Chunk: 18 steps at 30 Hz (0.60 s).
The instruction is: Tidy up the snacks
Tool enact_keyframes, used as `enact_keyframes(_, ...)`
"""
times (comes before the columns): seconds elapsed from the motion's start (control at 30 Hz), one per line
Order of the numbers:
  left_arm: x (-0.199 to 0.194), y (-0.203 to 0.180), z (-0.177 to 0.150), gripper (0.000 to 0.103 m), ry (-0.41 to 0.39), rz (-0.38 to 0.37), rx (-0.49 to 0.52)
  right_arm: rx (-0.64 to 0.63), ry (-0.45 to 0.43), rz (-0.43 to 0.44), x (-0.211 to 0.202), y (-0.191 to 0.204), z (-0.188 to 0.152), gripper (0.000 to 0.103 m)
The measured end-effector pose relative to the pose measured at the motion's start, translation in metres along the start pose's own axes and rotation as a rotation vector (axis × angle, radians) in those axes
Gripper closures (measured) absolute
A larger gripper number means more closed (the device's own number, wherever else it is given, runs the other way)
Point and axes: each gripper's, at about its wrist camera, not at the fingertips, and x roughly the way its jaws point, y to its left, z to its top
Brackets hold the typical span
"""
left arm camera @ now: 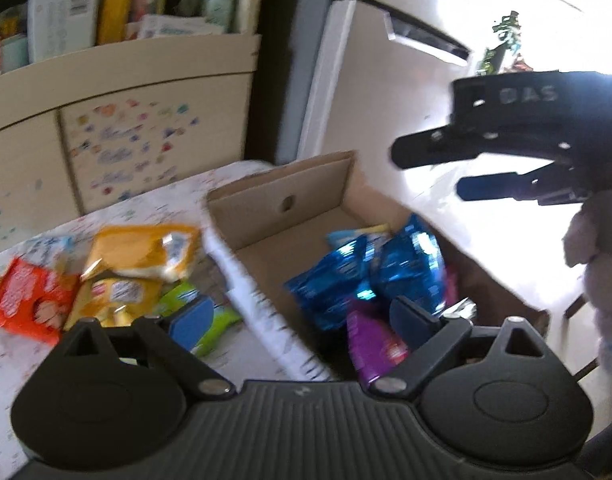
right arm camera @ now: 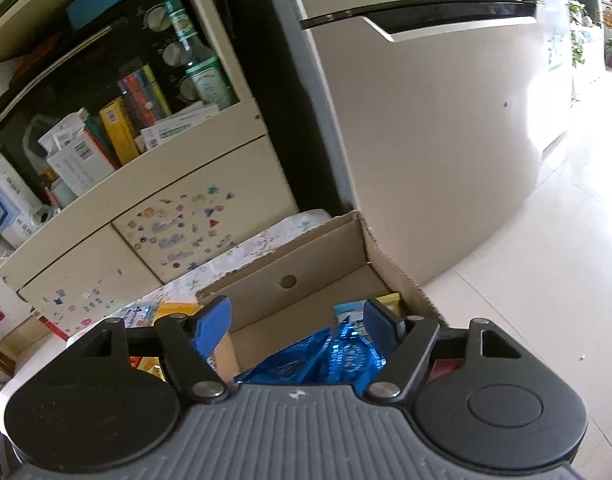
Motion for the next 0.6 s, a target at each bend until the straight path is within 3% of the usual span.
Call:
enact_keyframes(0.33,-0.026,0.065,0.005,0.008,-0.009,0.118,-0.129,-0.086,0.013,0.086,0.007,0.033,-0.004,0.022)
enact_keyframes(0.6,-0.038,0.125,0.005,0.007,-0.014,0.296,-0.19,-0.169,0.025,0.151,0.015,0.064,-0.011,0.022)
